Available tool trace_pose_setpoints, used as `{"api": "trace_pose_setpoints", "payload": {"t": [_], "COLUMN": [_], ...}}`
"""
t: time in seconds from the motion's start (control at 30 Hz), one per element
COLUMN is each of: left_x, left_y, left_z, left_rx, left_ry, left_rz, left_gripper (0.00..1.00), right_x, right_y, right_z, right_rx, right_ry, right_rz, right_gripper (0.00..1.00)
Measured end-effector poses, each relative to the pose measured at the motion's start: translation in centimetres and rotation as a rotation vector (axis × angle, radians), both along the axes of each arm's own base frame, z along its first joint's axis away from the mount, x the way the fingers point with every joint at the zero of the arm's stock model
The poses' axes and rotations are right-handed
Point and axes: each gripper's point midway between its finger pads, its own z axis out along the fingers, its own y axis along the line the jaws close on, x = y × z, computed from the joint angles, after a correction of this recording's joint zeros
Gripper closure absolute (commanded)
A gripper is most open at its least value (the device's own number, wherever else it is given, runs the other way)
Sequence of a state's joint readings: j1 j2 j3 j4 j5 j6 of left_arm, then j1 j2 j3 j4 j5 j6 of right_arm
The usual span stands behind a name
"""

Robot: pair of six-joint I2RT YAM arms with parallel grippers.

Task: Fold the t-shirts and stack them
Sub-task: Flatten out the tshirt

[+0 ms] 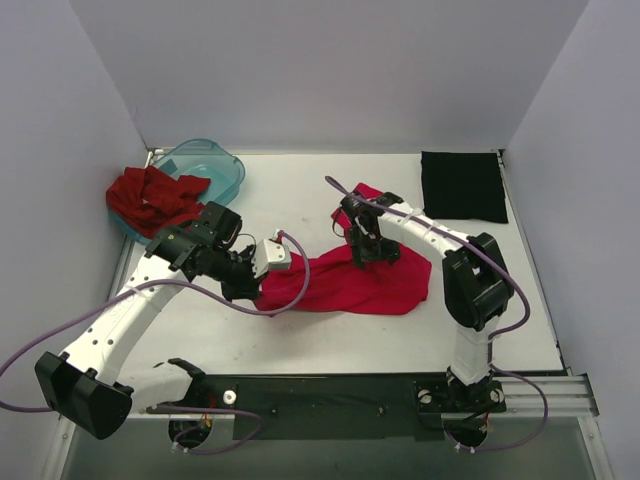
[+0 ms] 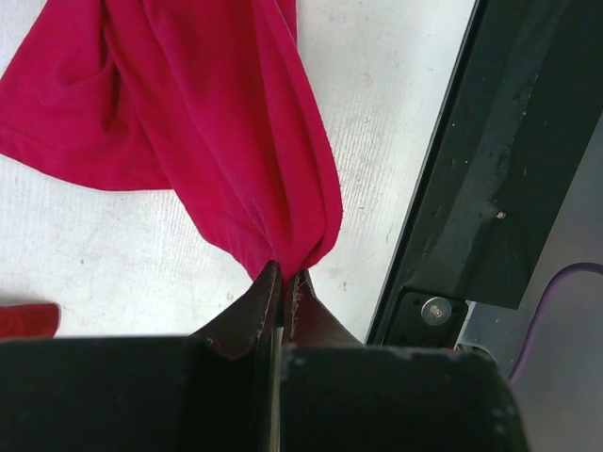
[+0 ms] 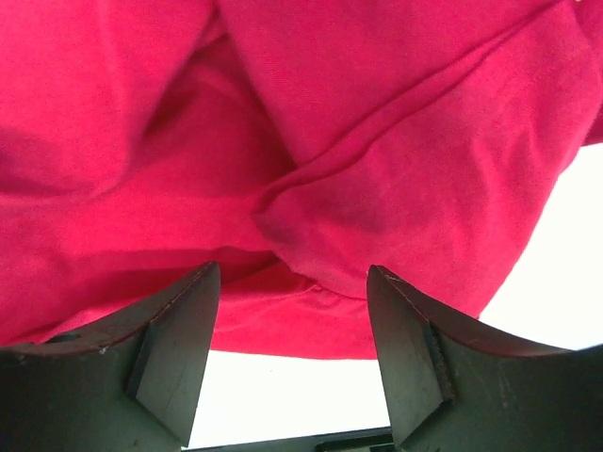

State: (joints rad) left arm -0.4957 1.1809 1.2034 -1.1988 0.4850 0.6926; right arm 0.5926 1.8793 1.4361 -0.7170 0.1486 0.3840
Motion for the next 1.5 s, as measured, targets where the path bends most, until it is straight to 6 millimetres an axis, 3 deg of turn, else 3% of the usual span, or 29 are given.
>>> {"api": "trace_pose_setpoints", "payload": {"t": [0.1,0.23,0.47,0.53,0.73,0.97,1.13,1.3,1.37,1.4,1.5], "left_x": [0.0,0.0,0.0,0.1,0.1,0.1,0.2,0.3,0.3,0.2,0.3], "left_y": [0.0,0.0,0.0,0.1,0.1,0.1,0.1,0.0,0.0,0.0,0.0], "left_z": [0.0,-0.1,-0.2,-0.2,-0.2,-0.2,-0.1,0.0,0.0,0.0,0.1], "left_rx": [0.002,0.005,0.008,0.010,0.012,0.013,0.012,0.010,0.010,0.010,0.010], "left_ry": [0.002,0.006,0.009,0.009,0.009,0.010,0.008,0.004,0.004,0.004,0.003], "left_rz": [0.000,0.000,0.001,0.002,0.003,0.003,0.003,0.004,0.004,0.003,0.004], "left_gripper": [1.00,1.00,1.00,1.00,1.00,1.00,1.00,1.00,1.00,1.00,1.00], "right_x": [-0.3,-0.1,0.6,0.7,-0.9,-0.3,-0.2,-0.2,-0.1,-0.1,-0.2], "right_y": [-1.0,-2.6,-3.9,-4.3,-5.3,-1.8,0.0,-0.5,-0.9,-1.1,-1.7], "right_z": [-1.0,-1.8,-1.7,-1.8,-3.2,-1.1,-0.7,-2.5,-3.4,-3.6,-4.0], "right_rx": [-0.074,-0.166,-0.201,-0.194,-0.082,0.033,0.042,-0.027,-0.064,-0.082,-0.119], "right_ry": [0.006,-0.003,-0.018,-0.020,0.038,-0.056,-0.092,-0.048,-0.027,-0.019,-0.010], "right_rz": [0.003,-0.005,-0.021,-0.034,-0.055,0.060,0.139,0.164,0.171,0.174,0.169], "right_gripper": [0.58,0.66,0.92,0.92,0.75,0.58,0.56,0.66,0.83,0.98,1.00]}}
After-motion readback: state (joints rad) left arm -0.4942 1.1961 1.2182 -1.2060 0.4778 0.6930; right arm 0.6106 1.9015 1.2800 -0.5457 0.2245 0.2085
